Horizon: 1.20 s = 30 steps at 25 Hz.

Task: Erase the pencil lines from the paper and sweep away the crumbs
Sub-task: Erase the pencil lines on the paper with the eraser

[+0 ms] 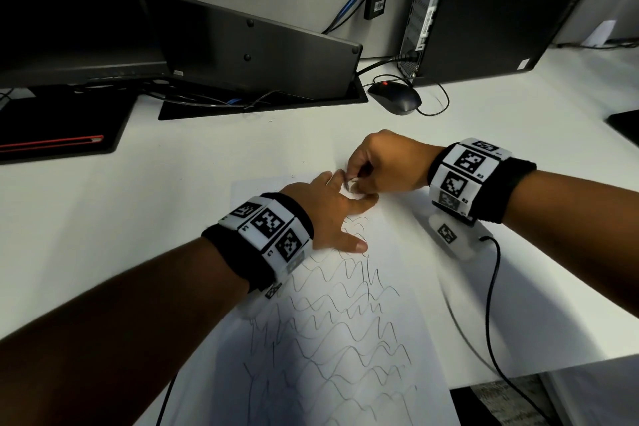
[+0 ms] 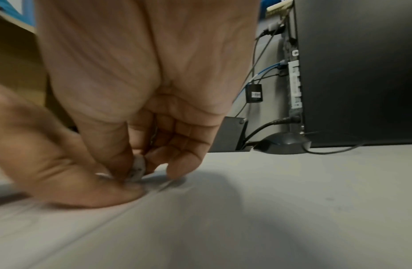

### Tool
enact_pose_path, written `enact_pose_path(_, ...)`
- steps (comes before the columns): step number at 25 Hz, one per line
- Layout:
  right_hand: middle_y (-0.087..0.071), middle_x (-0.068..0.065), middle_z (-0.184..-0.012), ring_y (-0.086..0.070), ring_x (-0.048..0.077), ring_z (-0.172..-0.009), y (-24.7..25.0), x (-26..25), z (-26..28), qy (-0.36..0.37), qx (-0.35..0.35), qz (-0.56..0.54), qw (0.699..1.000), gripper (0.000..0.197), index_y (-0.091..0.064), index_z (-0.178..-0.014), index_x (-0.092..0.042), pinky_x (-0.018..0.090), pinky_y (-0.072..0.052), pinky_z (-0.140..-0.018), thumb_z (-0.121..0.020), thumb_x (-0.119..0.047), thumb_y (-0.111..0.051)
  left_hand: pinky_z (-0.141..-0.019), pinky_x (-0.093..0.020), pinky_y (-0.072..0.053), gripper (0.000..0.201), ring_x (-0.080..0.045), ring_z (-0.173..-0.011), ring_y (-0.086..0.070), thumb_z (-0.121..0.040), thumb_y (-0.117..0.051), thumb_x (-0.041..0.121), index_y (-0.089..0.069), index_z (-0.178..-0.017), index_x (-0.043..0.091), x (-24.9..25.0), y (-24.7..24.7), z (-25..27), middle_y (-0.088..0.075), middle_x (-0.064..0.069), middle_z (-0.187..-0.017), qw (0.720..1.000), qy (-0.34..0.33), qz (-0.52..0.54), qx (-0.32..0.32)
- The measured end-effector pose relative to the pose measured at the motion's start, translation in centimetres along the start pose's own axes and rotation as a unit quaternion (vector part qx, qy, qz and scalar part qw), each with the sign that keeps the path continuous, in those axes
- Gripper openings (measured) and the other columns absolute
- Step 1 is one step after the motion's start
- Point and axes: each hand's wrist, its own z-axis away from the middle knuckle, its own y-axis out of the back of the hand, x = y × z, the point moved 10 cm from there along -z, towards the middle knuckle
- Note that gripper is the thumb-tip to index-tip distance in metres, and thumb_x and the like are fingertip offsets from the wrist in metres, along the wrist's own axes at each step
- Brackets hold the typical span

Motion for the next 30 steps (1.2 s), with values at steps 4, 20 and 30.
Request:
enact_pose_path(4,-0.07,-0.006,-0.08,-0.061,0.01,-0.074,0.4,0.3,0.2,0.002,0.011,0.021,1.0,0.01,-0.075,-0.088,-0.02,0.025,-0.048,-0.067,-0.082,-0.02,-0.067,-0.113,-0.05,-0.03,0.079,-0.025,-0.153,0.008,-0.091,-0.044,0.07,0.0,-0.153,0.051,0.0,0.0,0.0,0.012,-0.011,-0.166,1.0,0.004,0.0,-0.004)
enact_pose_path(20,-0.067,-0.008,-0.082,-0.059,0.012,-0.076,0.1,0.3,0.4,-0.001,-0.002,0.046,0.999,0.009,-0.073,-0.086,-0.023,0.029,-0.05,-0.069,-0.081,-0.023,-0.066,-0.112,-0.051,-0.03,0.077,-0.027,-0.153,0.01,-0.092,-0.041,0.071,0.003,-0.152,0.053,0.0,-0.3,0.0,0.013,-0.012,-0.165,1.0,0.003,-0.016,-0.008)
enact_pose_path(30,-0.064,-0.003,-0.082,-0.059,0.018,-0.077,2.3,0.7,-0.3,-0.015,0.055,0.052,0.997,0.009,-0.067,-0.082,-0.017,0.033,-0.051,-0.07,-0.083,-0.024,-0.061,-0.108,-0.05,-0.035,0.078,-0.026,-0.153,0.01,-0.091,-0.04,0.072,0.006,-0.151,0.055,0.0,-0.2,-0.5,0.012,-0.014,-0.165,1.0,0.005,-0.018,0.0)
